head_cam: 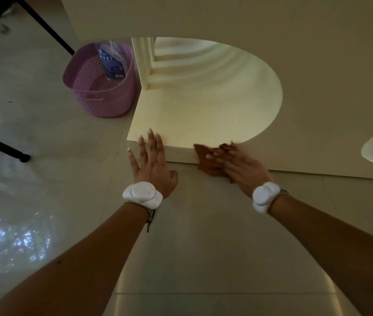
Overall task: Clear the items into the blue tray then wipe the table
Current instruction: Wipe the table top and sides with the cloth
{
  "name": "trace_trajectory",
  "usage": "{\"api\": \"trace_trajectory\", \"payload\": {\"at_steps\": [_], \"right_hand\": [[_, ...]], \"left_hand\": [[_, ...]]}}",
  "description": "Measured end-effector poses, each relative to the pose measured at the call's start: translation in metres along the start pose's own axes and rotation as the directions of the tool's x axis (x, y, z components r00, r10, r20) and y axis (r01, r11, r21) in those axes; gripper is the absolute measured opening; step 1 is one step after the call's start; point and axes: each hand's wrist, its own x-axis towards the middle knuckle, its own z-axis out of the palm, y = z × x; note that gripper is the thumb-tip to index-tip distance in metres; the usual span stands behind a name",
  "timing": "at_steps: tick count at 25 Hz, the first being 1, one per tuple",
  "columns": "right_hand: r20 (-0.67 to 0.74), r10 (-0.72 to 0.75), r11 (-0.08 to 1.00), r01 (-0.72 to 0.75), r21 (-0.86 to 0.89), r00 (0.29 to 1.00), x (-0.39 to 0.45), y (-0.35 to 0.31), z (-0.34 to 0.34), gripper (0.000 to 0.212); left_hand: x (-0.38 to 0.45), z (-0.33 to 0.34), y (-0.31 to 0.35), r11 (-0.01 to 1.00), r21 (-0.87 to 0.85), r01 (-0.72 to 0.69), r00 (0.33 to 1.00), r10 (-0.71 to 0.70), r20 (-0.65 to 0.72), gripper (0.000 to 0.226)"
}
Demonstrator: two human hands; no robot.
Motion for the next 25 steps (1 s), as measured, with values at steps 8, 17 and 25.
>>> {"api": "trace_trajectory", "payload": {"at_steps": [8, 17, 25], "right_hand": [[0.332, 0.547, 0.82, -0.412, -0.397, 0.768, 0.061, 0.005, -0.056, 0.078], [0.701, 0.323, 0.888, -0.46, 0.008, 0.635, 0.114, -0.016, -0.024, 0.062], [0.312, -0.061, 0.998, 0.065, -0.004, 0.948, 0.014, 0.01, -0.029, 0.047]], "left_hand": [[-0.008, -0.007, 0.042, 0.999, -0.025, -0.046, 0.994, 0.048, 0.093, 0.096], [-0.01, -0.014, 0.013, 0.985, -0.058, 0.165, 0.986, -0.163, 0.033, 0.096], [-0.022, -0.016, 0.063, 0.959, -0.026, -0.281, 0.952, 0.282, 0.117, 0.09]]}}
